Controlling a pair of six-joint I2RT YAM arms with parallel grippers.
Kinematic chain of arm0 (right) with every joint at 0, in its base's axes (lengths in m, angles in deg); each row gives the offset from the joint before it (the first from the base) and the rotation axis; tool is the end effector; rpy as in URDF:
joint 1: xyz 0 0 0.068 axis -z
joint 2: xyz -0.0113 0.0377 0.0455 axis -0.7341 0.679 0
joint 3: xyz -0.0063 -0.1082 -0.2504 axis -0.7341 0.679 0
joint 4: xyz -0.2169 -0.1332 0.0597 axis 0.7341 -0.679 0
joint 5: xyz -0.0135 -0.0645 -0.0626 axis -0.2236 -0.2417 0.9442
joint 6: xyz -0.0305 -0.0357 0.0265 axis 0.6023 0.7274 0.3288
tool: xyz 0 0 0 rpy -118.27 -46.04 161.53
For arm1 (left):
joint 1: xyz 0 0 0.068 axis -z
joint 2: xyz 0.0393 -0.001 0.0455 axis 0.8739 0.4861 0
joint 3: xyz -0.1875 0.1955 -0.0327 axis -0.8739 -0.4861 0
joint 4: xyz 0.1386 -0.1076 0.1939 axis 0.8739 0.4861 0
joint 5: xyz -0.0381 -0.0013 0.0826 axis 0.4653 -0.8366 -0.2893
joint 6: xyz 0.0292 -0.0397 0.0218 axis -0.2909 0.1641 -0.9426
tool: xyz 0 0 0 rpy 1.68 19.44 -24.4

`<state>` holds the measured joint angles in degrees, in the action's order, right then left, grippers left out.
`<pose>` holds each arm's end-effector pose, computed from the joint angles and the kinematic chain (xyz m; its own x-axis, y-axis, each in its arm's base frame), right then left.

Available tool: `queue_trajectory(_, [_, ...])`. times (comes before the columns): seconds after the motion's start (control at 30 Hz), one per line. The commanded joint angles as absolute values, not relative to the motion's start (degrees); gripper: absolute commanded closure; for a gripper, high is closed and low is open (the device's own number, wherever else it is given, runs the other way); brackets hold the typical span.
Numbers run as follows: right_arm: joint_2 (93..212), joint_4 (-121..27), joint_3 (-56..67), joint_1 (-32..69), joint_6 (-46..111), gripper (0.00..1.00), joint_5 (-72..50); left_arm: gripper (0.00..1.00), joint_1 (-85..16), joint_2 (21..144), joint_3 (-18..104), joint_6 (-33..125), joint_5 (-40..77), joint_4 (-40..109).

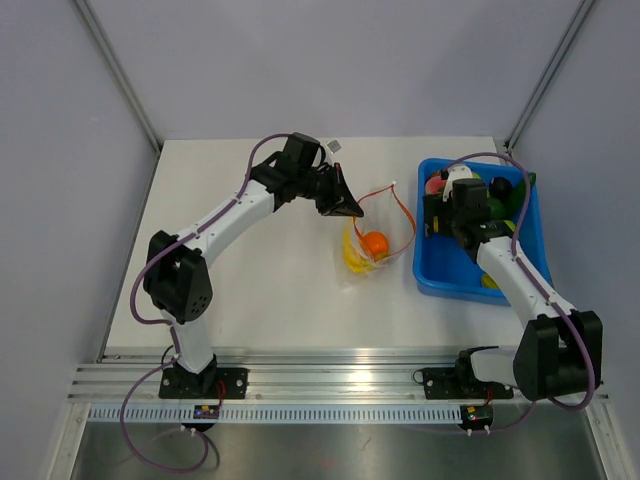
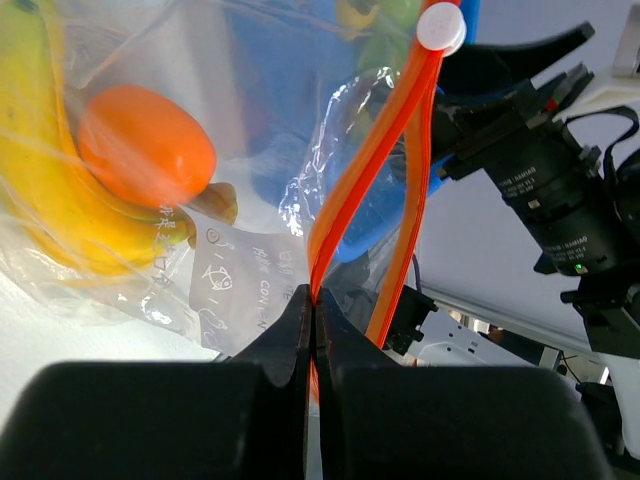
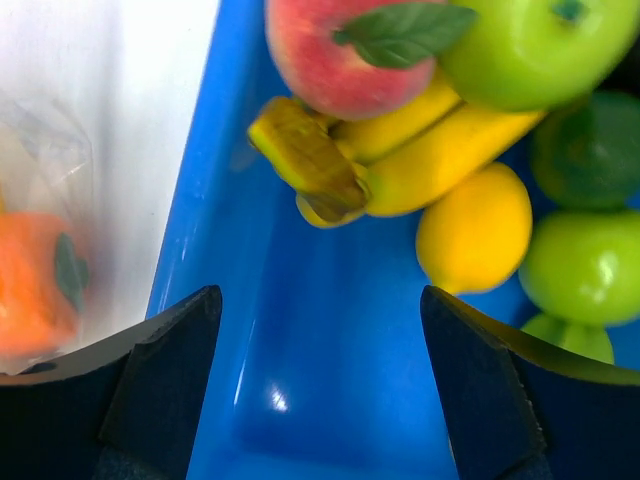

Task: Place the food in the zip-top bag and seal the zipper
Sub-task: Pick up the fake fruit from the bin.

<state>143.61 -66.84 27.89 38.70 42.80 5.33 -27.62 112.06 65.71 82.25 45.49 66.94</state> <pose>0.2725 0.0356 0.2730 -0.6206 -0.1540 -0.7688 -0.0741 0.9876 -0.1381 0.3385 -0.2471 0.3193 -0.9669 -0.0838 -0.2412 0.1555 0.5562 -0.8164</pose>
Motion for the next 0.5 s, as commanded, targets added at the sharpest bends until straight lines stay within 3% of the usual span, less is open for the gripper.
queue_trajectory(0.0, [147.0,-59.35,28.29,39.06,51.95,0.13,0.03,1.0,-27.34,108.19,64.87,81.94,47.49,64.14])
queue_trajectory(0.47, [157.82,-50.11,28.21,41.87,62.43,0.16,-5.33,1.0,-27.34,107.48,63.81,81.85,48.36,62.65])
